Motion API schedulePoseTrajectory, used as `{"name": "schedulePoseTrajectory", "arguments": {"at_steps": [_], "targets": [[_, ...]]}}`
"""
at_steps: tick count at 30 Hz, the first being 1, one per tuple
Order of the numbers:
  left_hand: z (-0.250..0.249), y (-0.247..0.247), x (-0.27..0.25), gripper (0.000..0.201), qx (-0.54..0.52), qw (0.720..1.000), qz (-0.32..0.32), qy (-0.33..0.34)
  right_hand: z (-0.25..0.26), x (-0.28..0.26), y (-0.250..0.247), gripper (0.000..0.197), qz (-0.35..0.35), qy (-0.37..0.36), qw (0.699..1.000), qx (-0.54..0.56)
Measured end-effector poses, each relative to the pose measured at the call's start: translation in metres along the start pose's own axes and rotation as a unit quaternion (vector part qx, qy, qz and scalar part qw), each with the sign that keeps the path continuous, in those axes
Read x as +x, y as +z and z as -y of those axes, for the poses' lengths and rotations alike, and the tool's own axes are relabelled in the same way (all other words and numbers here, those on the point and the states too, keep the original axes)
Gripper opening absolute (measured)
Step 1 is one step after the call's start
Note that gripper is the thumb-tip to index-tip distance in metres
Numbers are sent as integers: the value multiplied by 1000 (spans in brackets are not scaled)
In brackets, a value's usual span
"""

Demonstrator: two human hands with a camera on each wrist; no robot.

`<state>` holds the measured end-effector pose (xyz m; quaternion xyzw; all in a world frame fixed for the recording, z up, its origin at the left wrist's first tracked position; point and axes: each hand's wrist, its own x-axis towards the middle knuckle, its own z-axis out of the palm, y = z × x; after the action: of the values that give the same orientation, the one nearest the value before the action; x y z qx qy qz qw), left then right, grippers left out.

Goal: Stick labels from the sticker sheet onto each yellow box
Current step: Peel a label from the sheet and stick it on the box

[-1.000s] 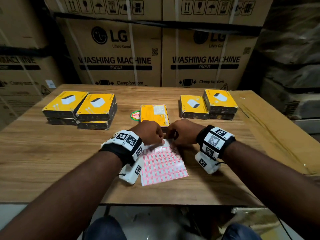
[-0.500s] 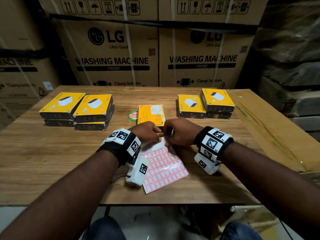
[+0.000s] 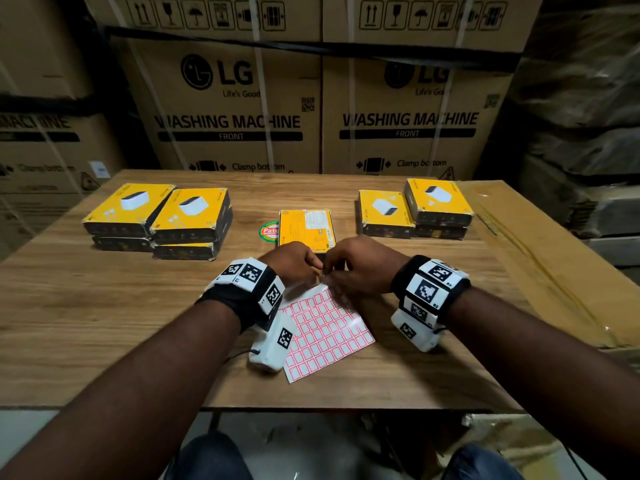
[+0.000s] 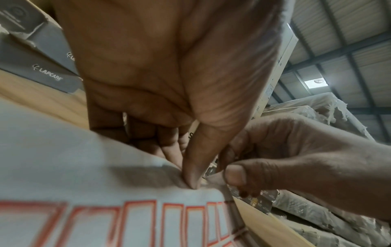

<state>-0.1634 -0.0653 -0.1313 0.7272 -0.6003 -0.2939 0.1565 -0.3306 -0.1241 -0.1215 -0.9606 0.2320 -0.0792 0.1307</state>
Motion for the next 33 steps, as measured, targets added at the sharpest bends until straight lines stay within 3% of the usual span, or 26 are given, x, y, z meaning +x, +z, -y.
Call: {"name": "schedulePoseTrajectory", "arguments": {"at_steps": [5,9,13,15,19,23,27,33], "targets": [[0,0,0,20,13,1000,-14,7,-2,0,0,9,-32,15,998,42],[1,0,0,16,2,1000,-24,3,-4,-1,-3,8,-17,36,998,42],[0,-11,-2,3,-24,995,-95,16,-7,1,-5,9,-27,47,996,65],[-1,-18,-3,8,-23,991,-126,23,-7,3,-7,8,-40,62,991,111],[-3,-25,-5,19,-72,993,-94,25,-4,6,-9,22,-50,75,974,210],[-4,-25,-8,16,-96,992,-73,28,-3,8,-10,29,-61,87,962,251],[-5,-24,-10,16,-82,994,-67,23,-4,10,-10,25,-75,94,972,200],[-7,-20,-11,17,-70,989,-131,16,-7,14,-13,8,-86,112,973,183]]}}
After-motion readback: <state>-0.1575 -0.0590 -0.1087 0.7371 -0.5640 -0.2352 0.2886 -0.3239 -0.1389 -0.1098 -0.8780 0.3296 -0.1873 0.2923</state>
